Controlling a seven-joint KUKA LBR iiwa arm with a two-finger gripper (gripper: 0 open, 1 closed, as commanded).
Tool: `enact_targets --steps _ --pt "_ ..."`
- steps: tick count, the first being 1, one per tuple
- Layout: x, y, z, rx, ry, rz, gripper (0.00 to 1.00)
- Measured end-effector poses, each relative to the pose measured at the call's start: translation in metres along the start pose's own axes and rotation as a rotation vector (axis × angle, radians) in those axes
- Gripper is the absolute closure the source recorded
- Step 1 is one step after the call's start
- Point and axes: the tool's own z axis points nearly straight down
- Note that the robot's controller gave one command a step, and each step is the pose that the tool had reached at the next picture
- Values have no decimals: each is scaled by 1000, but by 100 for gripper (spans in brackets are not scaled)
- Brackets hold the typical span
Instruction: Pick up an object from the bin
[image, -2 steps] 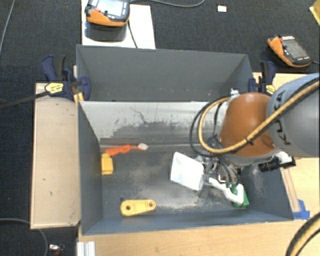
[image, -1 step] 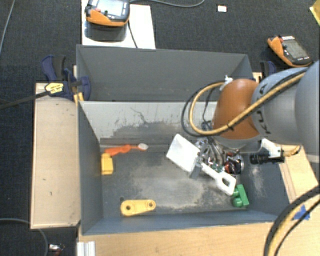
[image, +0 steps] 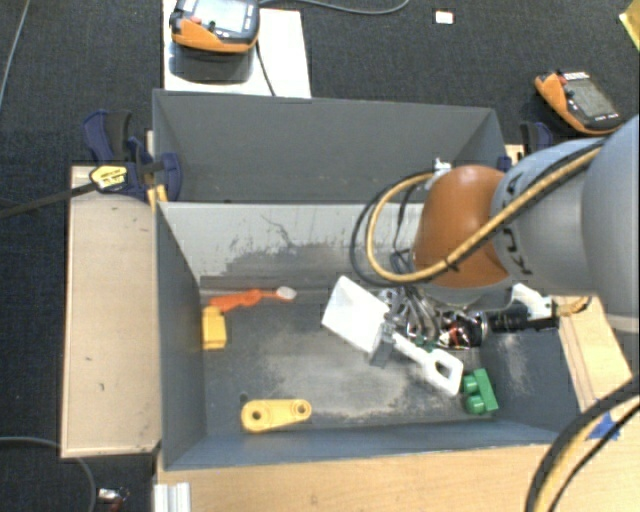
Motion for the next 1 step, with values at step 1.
enact_targets --steps 1 --pt "-19 -5 28 0 -1 72 100"
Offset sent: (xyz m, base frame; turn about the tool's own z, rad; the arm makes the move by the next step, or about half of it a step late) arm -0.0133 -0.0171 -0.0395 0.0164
